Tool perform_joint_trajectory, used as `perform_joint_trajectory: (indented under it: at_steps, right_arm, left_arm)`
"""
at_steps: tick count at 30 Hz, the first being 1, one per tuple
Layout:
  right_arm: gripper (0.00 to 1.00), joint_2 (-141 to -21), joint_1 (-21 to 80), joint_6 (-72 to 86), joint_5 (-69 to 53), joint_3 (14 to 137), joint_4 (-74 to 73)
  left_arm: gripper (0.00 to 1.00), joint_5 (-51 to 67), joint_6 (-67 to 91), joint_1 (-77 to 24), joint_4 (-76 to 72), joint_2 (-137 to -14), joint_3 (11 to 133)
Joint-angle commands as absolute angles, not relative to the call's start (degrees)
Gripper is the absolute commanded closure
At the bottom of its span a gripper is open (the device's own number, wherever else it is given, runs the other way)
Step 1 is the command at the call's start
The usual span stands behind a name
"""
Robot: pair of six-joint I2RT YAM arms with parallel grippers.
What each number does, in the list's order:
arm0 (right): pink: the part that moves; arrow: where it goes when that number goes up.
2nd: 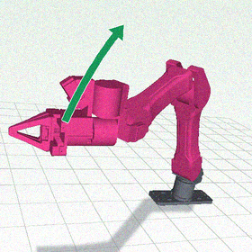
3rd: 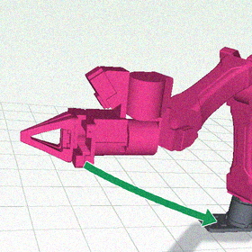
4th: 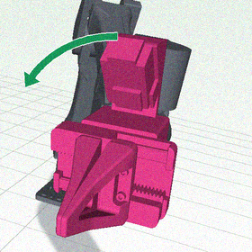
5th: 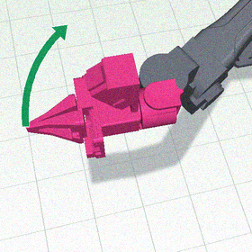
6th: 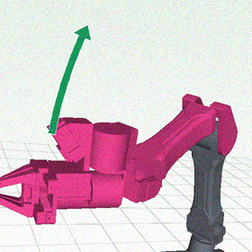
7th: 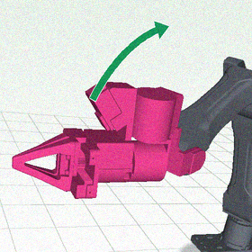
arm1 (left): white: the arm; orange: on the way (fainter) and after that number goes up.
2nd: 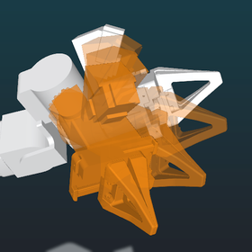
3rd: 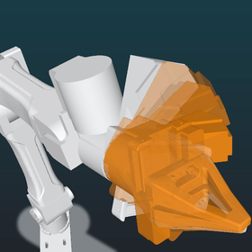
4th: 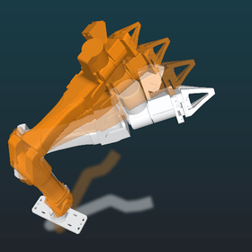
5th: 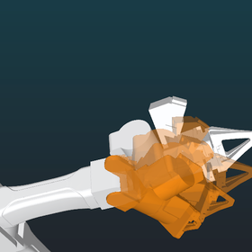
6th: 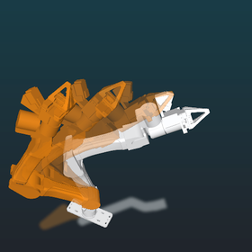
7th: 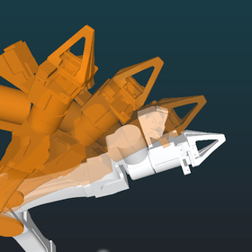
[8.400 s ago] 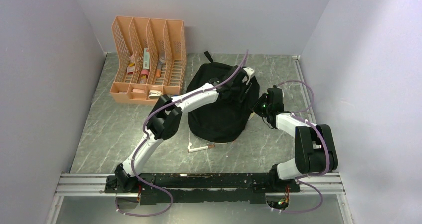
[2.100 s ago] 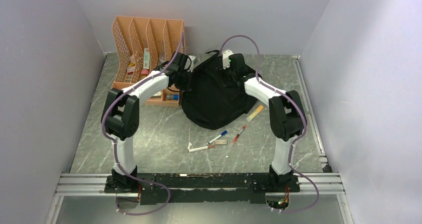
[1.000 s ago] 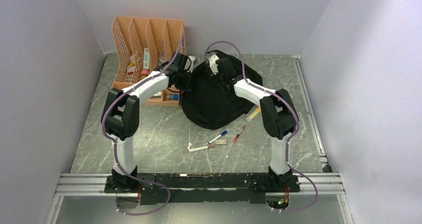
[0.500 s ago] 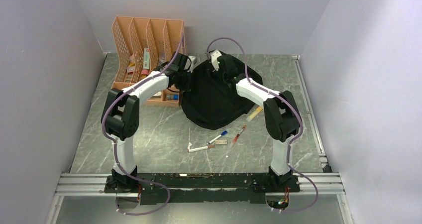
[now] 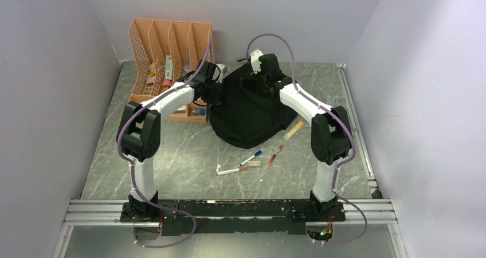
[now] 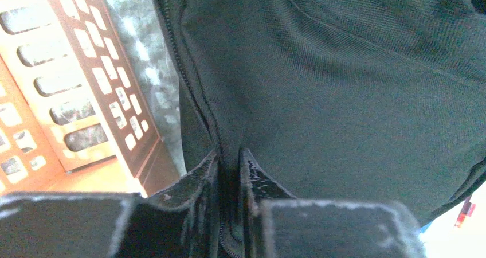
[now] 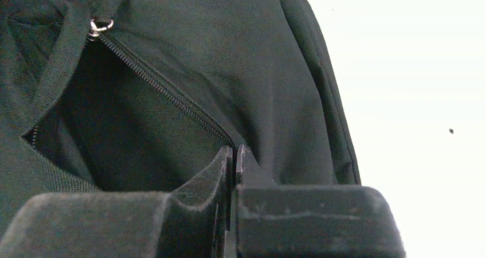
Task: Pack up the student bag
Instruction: Adjust the student bag at the center of the board.
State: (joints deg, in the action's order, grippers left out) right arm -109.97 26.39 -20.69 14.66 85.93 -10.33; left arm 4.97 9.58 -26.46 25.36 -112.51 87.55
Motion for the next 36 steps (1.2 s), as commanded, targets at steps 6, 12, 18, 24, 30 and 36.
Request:
perform_joint_trajectory:
  at_steps: [6,12,18,24,30,36]
  right_arm:
    - [1.00,-108.16,19.25,-13.42,-0.94,91.58,-15.50]
    - [1.00,-109.92,17.23,-11.03,-5.70,93.82,-18.21]
    - [1.00,-110.35,15.72,-8.34,-9.54,93.49,-17.76]
    - [1.00,-110.65,14.54,-5.32,-13.07,92.17,-17.07]
    - [1.00,-110.19,11.18,1.25,-19.94,89.94,-14.87]
    - [1.00,-112.60,7.92,6.68,-28.71,92.22,-16.56]
  left_arm:
    - [0.57,7.17,9.42,-26.17,19.18,-104.55,83.96]
    - [0.43,9.87,9.31,-27.31,10.28,-93.65,77.04]
    - [0.36,8.31,9.38,-34.95,6.27,-85.75,70.48]
    - [0.36,4.57,11.69,-51.68,0.79,-87.13,62.97]
    - [0.37,0.61,13.72,-57.55,-6.96,-94.37,64.11]
    - [0.40,4.16,12.93,-57.96,-16.00,-105.29,70.72]
